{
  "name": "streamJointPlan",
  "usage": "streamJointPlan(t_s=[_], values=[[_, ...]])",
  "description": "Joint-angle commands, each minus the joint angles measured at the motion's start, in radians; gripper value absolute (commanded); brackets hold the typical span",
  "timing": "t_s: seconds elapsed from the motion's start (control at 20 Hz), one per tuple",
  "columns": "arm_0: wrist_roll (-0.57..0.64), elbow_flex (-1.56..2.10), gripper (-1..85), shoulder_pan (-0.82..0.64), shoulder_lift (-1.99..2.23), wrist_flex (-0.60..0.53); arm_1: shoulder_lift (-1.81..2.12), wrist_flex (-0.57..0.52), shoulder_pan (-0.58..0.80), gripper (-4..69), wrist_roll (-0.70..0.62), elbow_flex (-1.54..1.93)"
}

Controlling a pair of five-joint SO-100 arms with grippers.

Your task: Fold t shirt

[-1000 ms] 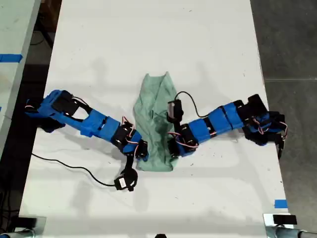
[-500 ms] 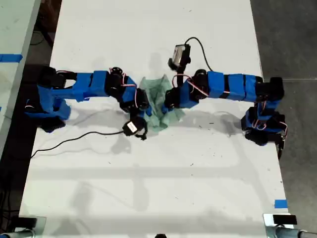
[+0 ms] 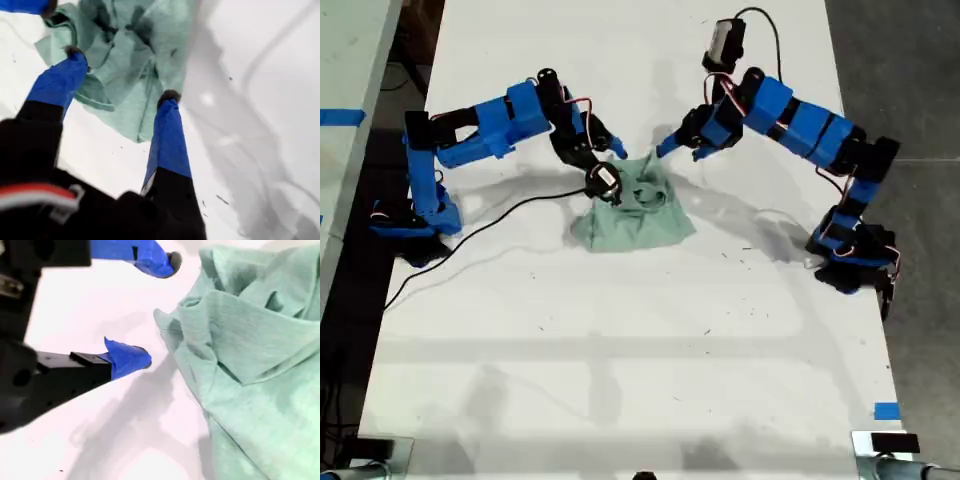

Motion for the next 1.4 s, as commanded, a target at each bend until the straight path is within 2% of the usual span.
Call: streamJointPlan(t_s=[0.0, 0.1, 0.15, 0.2, 0.25, 0.35, 0.4, 0.5, 0.55, 0.6, 0.7, 0.75, 0.8, 0.85, 0.9, 0.95, 1.0, 1.1, 1.2, 1.3, 1.35], values=[[0.057, 0.061, 23.7, -0.071, 0.118, 0.014, 0.049, 0.086, 0.038, 30.1, -0.034, -0.018], [0.098, 0.17, 20.0, -0.106, 0.311, 0.014, 0.143, 0.117, 0.026, 28.5, -0.043, 0.038], [0.141, 0.229, 14.5, -0.117, 0.442, 0.014, 0.25, 0.118, 0.014, 26.3, -0.029, 0.118], [0.176, 0.295, 3.7, -0.12, 0.601, 0.014, 0.397, 0.115, -0.003, 12.0, 0.009, 0.229], [0.179, 0.37, -0.2, -0.107, 0.793, 0.008, 0.574, 0.097, -0.035, 1.9, 0.04, 0.347], [0.126, 0.548, -0.3, 0.032, 1.186, -0.041, 0.879, 0.092, -0.166, 1.9, 0.121, 0.537], [0.089, 0.738, -0.3, 0.16, 1.382, -0.161, 0.996, 0.077, -0.25, 1.9, 0.189, 0.657], [0.041, 1.273, -0.4, 0.426, 1.74, -0.491, 1.195, -0.021, -0.371, 1.9, 0.293, 0.962], [0.032, 1.536, -0.4, 0.474, 1.898, -0.62, 1.282, -0.091, -0.405, 1.9, 0.327, 1.12], [0.025, 1.759, -0.3, 0.456, 2.048, -0.683, 1.365, -0.153, -0.423, 1.9, 0.348, 1.266], [0.021, 2.033, -0.3, 0.434, 2.26, -0.67, 1.546, -0.281, -0.457, 1.7, 0.374, 1.548], [0.02, 2.068, -0.2, 0.448, 2.221, -0.681, 1.667, -0.316, -0.476, 1.7, 0.39, 1.684], [0.009, 2.106, -0.2, 0.469, 2.256, -0.673, 1.856, -0.293, -0.476, 1.7, 0.408, 1.816], [-0.028, 2.121, -0.2, 0.477, 2.255, -0.649, 1.999, -0.221, -0.469, 1.7, 0.437, 1.927], [-0.071, 2.129, -0.2, 0.476, 2.253, -0.597, 1.988, -0.179, -0.459, 1.8, 0.472, 1.94], [-0.12, 2.137, -0.2, 0.471, 2.255, -0.537, 1.993, -0.204, -0.477, 1.8, 0.46, 1.965], [-0.092, 2.145, 0.5, 0.459, 2.255, -0.509, 1.993, -0.199, -0.494, 1.9, 0.474, 1.977], [-0.091, 2.161, 12.2, 0.485, 2.255, -0.509, 1.993, -0.193, -0.48, 6.1, 0.46, 1.985], [-0.089, 2.157, 14.5, 0.483, 2.255, -0.509, 1.993, -0.227, -0.526, 21.9, 0.514, 2.019], [-0.156, 2.174, 14.4, 0.485, 2.255, -0.526, 1.991, -0.227, -0.583, 21.7, 0.489, 2.02], [-0.169, 2.177, 10.9, 0.474, 2.255, -0.529, 1.991, -0.227, -0.606, 21.5, 0.437, 2.02]])
